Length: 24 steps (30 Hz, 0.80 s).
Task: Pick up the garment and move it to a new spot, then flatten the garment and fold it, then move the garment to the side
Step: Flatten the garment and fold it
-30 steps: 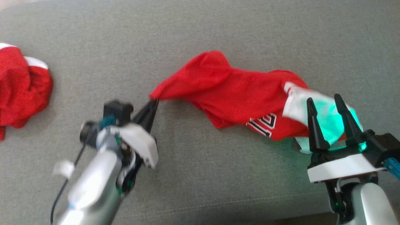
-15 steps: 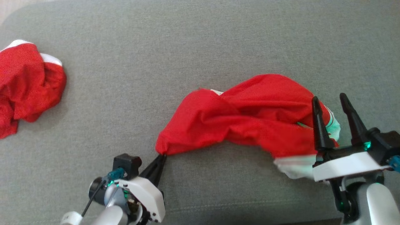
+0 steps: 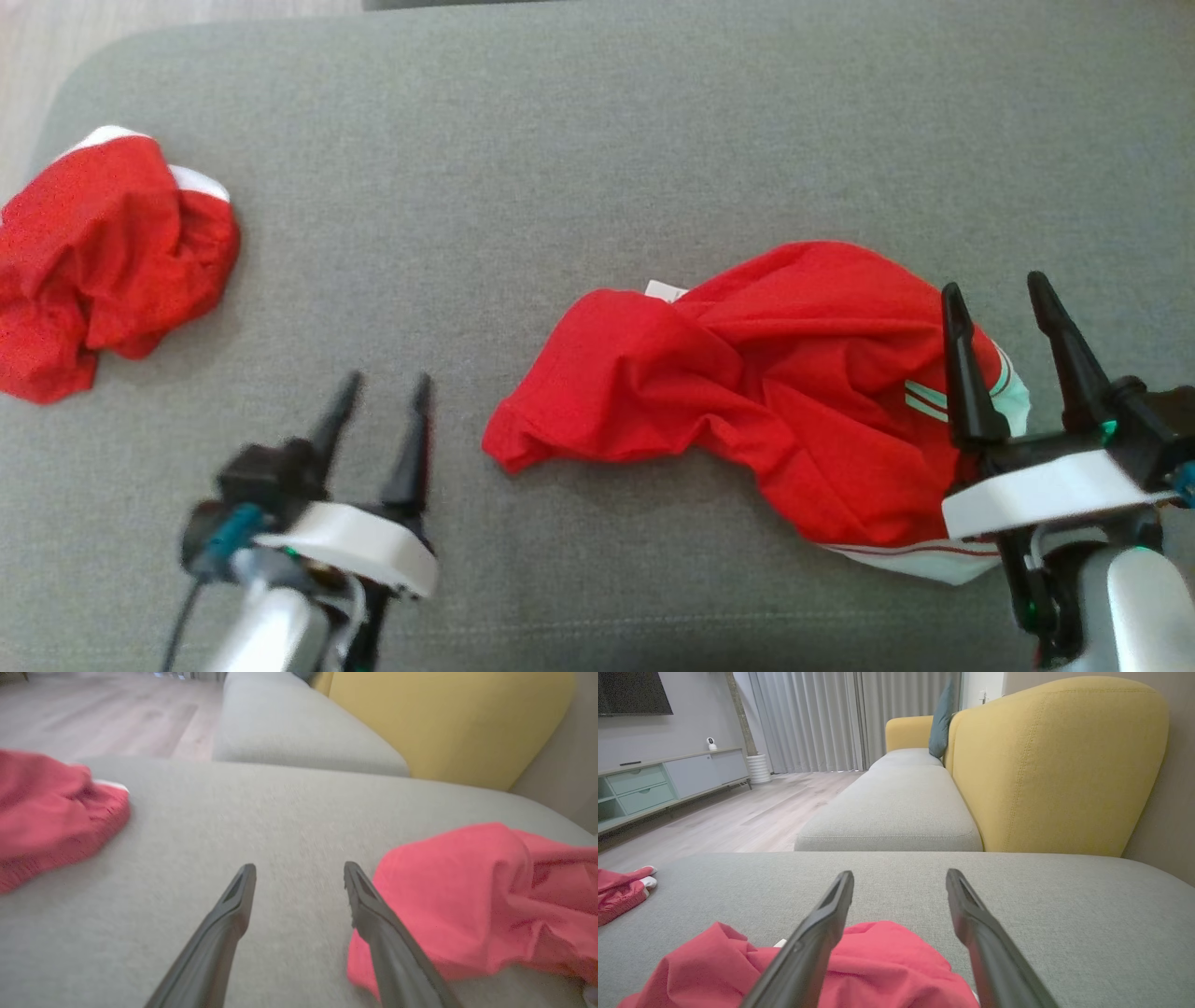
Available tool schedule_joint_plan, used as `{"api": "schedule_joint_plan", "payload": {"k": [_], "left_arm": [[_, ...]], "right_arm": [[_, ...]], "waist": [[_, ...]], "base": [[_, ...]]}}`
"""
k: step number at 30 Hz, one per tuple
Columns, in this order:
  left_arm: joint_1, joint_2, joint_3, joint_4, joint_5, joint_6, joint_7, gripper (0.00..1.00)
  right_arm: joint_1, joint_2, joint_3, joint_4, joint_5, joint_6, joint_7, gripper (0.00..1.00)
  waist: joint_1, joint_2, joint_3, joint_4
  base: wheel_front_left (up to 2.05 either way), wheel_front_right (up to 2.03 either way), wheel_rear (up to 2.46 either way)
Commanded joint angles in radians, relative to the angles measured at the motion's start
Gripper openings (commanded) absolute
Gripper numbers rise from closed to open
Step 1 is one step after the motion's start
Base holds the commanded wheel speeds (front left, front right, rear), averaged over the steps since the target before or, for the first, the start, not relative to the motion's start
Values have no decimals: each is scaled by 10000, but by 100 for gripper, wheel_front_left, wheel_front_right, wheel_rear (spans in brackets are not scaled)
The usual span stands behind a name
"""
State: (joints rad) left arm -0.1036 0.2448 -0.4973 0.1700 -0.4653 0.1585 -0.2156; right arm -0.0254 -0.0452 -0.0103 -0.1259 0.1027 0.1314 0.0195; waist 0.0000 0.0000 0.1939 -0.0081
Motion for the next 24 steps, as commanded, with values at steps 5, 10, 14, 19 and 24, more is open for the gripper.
{"api": "schedule_joint_plan", "payload": {"k": [5, 10, 14, 19, 24], "left_arm": [[-134, 761, 1560, -1341, 382, 515, -417, 100], [71, 1033, 1880, -1717, 606, 523, -448, 100], [147, 1070, 1931, -1850, 740, 521, -454, 100], [194, 1073, 1936, -1862, 787, 513, -456, 100], [194, 1069, 1933, -1833, 786, 474, -458, 100]], "right_arm": [[281, -51, 188, -428, -112, -7, 163, 100], [574, -51, 189, -435, -70, -7, 234, 100], [671, -51, 166, -469, -18, -7, 266, 100], [665, -51, 176, -487, 6, -7, 276, 100], [667, -51, 192, -472, -30, -7, 288, 100]], "waist": [[0, 0, -406, 111], [0, 0, -565, 146], [0, 0, -600, 150], [0, 0, -590, 123], [0, 0, -577, 111]], "base": [[0, 0, 0], [0, 0, 0], [0, 0, 0], [0, 0, 0], [0, 0, 0]]}}
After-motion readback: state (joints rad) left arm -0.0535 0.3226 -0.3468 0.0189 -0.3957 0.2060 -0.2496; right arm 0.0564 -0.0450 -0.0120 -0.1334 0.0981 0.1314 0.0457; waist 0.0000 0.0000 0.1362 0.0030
